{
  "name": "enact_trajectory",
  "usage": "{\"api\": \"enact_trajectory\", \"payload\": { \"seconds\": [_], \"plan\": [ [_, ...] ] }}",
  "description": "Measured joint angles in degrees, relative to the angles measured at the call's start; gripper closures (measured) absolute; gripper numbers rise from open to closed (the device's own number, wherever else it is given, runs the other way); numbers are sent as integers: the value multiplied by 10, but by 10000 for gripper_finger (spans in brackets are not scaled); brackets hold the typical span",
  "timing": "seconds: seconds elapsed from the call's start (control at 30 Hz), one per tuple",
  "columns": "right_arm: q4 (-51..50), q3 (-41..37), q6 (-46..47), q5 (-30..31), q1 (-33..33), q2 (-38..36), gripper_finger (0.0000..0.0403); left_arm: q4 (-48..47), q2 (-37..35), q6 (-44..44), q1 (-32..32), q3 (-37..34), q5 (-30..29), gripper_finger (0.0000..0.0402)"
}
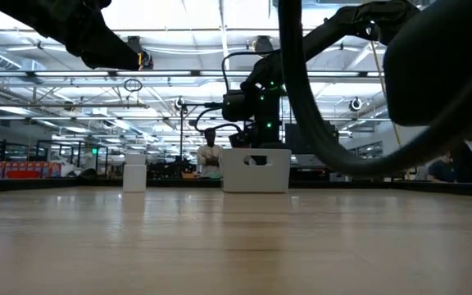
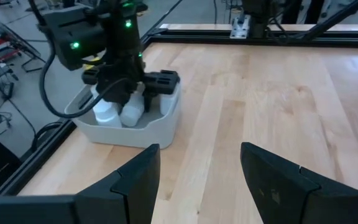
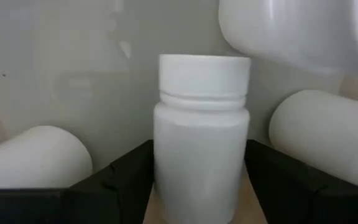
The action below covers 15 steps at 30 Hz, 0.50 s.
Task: Pick and place pill bottles into a basket
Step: Adjust the white medicine bottle into the gray bin
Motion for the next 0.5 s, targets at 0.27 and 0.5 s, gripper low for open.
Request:
{"api": "enact_trajectory", "payload": {
  "seconds": [0.27,0.5],
  "plan": [
    [4,0,-16,-4,4,0,214,5,0,1,0,0,3,172],
    [11,1,-15,6,5,-26,233,5,0,1,0,0,3,172]
  ]
}}
